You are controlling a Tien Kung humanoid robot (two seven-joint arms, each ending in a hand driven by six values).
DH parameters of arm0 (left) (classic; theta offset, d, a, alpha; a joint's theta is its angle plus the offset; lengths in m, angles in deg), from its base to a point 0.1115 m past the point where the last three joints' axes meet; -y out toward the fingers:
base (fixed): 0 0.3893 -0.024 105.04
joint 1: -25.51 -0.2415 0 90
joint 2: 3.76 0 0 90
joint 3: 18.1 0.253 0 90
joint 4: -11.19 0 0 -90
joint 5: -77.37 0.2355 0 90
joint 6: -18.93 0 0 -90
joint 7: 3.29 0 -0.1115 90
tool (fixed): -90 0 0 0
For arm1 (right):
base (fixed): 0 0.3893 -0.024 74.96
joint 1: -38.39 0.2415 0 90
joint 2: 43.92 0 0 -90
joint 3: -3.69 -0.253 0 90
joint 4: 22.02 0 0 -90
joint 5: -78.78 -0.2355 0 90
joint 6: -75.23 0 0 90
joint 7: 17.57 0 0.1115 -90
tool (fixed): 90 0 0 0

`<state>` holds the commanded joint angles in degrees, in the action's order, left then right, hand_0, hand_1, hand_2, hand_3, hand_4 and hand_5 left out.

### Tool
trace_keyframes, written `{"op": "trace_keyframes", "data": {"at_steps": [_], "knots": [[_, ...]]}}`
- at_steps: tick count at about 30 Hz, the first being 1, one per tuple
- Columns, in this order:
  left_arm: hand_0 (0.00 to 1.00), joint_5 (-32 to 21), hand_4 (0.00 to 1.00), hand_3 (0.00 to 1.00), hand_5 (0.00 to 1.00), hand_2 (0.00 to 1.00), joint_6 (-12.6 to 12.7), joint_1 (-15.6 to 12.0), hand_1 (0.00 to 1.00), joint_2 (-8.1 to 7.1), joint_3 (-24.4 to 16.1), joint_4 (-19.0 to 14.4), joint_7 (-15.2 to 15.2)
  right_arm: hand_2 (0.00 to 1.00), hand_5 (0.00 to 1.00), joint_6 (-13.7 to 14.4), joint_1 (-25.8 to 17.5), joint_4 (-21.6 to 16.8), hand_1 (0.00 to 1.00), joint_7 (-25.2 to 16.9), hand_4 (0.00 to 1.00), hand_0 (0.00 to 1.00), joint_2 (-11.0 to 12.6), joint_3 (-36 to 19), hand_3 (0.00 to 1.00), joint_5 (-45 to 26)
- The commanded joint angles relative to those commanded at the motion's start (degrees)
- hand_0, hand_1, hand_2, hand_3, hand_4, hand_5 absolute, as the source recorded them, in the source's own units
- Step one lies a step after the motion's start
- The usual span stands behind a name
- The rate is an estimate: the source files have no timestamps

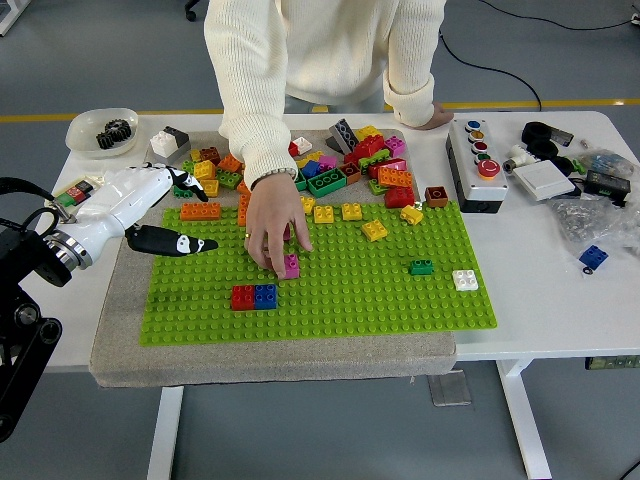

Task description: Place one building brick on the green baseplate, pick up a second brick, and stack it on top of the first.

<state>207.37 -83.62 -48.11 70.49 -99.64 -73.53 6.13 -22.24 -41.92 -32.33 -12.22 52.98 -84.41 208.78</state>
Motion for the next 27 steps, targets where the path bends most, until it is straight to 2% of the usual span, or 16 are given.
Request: {"op": "trace_keyframes", "data": {"at_steps": [11,18,20,21,26,27], "knots": [[0.771,0.0,0.998,0.574,0.400,0.615,-0.1,0.1,0.643,0.01,-1.9,-0.1,0.0,0.715,0.409,-0.1,0.3,0.0,0.643,0.1,0.830,0.742,-0.1,-0.1,0.602,0.0],[0.763,0.0,0.998,0.576,0.379,0.617,-1.2,0.3,0.642,-0.34,-2.0,0.3,0.0,0.715,0.409,0.0,0.4,0.0,0.643,0.0,0.831,0.742,0.0,0.0,0.602,0.0],[0.763,0.0,0.998,0.576,0.379,0.617,-1.8,0.5,0.642,-0.41,-2.0,0.6,0.0,0.715,0.409,0.0,0.4,0.0,0.643,0.0,0.831,0.742,0.0,0.0,0.602,0.0],[0.760,0.0,0.998,0.590,0.338,0.605,-2.7,0.9,0.642,-0.54,-1.9,0.8,0.1,0.715,0.409,0.0,0.5,0.0,0.643,0.0,0.830,0.742,0.0,0.0,0.602,0.0],[0.760,0.0,0.998,0.590,0.338,0.605,-5.5,2.7,0.642,-1.52,-0.5,2.6,0.9,0.715,0.409,0.1,0.6,0.0,0.643,0.0,0.830,0.742,-0.1,-0.1,0.602,0.0],[0.748,0.0,0.998,0.614,0.297,0.616,-6.0,3.3,0.646,-1.74,0.0,3.0,1.0,0.715,0.410,0.1,0.6,0.0,0.644,0.0,0.830,0.742,-0.1,-0.1,0.601,0.0]]}}
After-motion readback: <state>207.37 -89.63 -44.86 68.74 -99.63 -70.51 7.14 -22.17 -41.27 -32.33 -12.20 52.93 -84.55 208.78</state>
